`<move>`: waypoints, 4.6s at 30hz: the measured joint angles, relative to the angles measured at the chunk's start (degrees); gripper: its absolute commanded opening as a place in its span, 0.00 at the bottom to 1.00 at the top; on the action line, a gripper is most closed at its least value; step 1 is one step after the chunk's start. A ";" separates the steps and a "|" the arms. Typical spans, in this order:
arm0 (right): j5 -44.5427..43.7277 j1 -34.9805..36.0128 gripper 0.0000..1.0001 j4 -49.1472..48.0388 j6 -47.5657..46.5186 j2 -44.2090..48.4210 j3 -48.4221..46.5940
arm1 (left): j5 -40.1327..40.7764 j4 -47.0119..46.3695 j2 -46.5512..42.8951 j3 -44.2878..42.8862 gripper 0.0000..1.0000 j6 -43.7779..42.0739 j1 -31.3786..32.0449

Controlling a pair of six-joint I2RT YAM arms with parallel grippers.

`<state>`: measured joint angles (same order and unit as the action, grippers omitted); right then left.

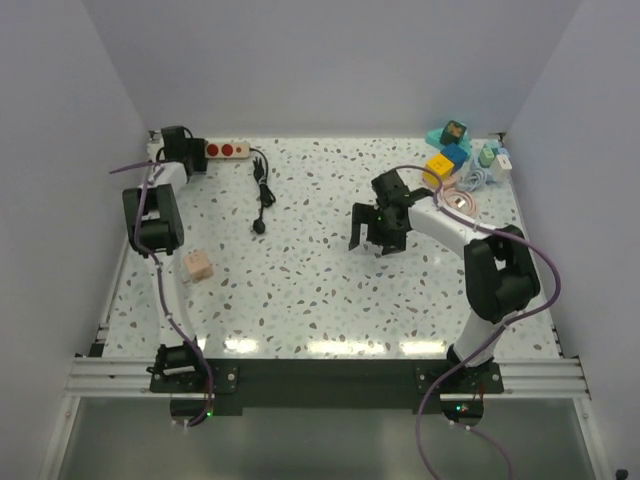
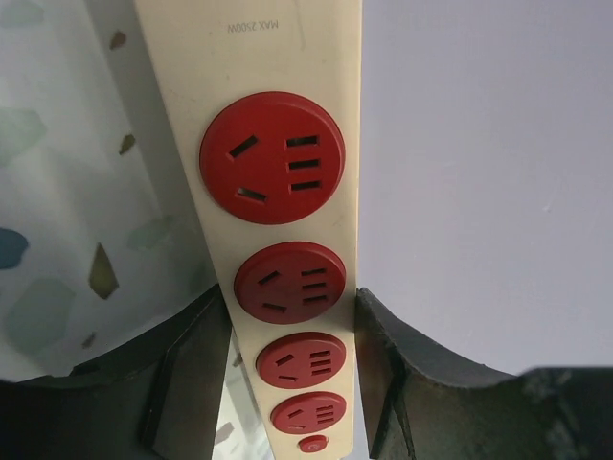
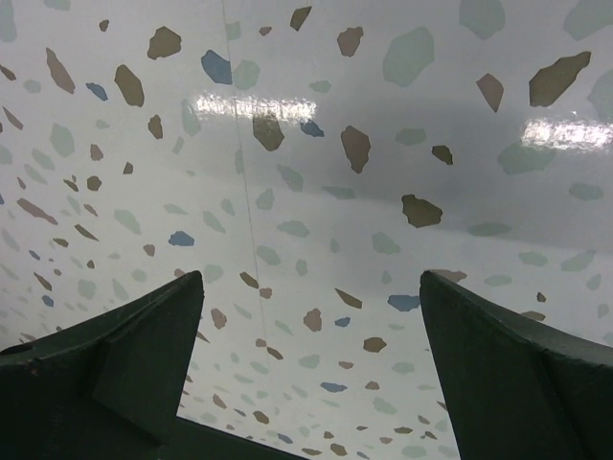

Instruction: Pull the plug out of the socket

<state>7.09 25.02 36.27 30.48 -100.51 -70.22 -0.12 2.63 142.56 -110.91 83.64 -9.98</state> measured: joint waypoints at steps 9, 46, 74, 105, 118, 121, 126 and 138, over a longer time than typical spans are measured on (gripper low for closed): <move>1.79 -0.02 0.99 -1.22 -0.76 -1.75 -0.46 | 6.47 1.14 -0.17 -1.05 0.68 5.31 1.70; -16.96 -22.77 0.99 2.01 5.97 -14.93 -33.46 | -22.93 6.45 -29.33 36.30 0.00 -41.40 23.54; -16.87 -27.78 0.62 15.28 9.53 -42.05 -63.63 | -12.52 24.22 -0.83 -13.70 0.01 -54.01 11.65; 2.89 16.94 0.12 1.79 -12.68 -6.78 -8.24 | -18.53 14.73 -47.21 50.51 0.20 -52.74 19.28; 6.29 20.63 0.99 -6.27 -7.61 0.26 0.02 | -13.57 15.17 -55.47 55.41 0.66 -49.68 22.40; 9.11 20.63 0.99 -6.95 -6.82 2.78 0.02 | -13.22 15.93 -55.65 54.71 0.70 -48.98 24.65; 5.49 20.06 0.99 -6.54 -4.70 10.75 -0.46 | -11.45 18.45 -55.19 50.51 0.91 -47.76 30.42; -15.56 7.74 0.99 -2.19 3.65 28.24 6.60 | -0.76 26.25 -47.06 39.89 1.00 -46.12 43.69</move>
<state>-8.47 32.75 34.09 34.13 -72.27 -63.61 -0.89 28.88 95.50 -71.02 37.52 33.71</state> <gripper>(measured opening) 0.986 0.996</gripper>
